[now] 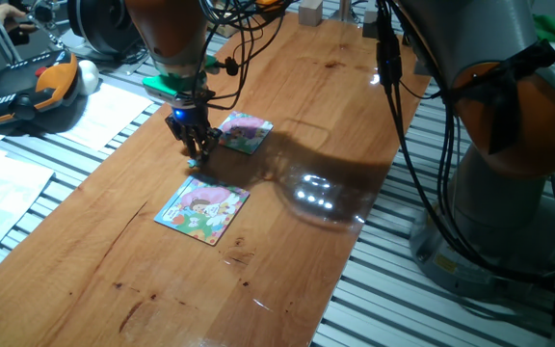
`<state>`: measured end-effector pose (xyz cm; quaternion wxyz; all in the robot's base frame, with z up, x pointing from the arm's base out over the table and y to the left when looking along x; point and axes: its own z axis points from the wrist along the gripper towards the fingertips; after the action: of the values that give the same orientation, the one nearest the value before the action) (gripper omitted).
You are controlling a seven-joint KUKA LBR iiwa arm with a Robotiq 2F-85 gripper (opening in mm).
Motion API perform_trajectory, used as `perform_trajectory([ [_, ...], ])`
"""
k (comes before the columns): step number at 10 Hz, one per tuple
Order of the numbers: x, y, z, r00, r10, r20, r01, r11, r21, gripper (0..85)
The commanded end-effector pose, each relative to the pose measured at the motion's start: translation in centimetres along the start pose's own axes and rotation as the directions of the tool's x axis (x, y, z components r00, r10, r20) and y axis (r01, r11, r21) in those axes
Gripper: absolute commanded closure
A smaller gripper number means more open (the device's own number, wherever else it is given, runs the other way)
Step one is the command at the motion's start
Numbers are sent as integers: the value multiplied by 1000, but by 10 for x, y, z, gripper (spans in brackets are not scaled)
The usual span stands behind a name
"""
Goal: Assemble one piece of a puzzle
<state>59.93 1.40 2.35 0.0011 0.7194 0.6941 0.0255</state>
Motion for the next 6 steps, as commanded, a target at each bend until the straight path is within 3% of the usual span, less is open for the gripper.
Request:
perform_trajectory([
  [1, 0, 0, -1, 1000, -4, 0, 4, 1000, 0, 850],
  [4, -1, 1, -11, 1000, -18, 23, 18, 1000, 5, 850],
  [6, -4, 0, -19, 999, -35, 29, 36, 999, -8, 850],
])
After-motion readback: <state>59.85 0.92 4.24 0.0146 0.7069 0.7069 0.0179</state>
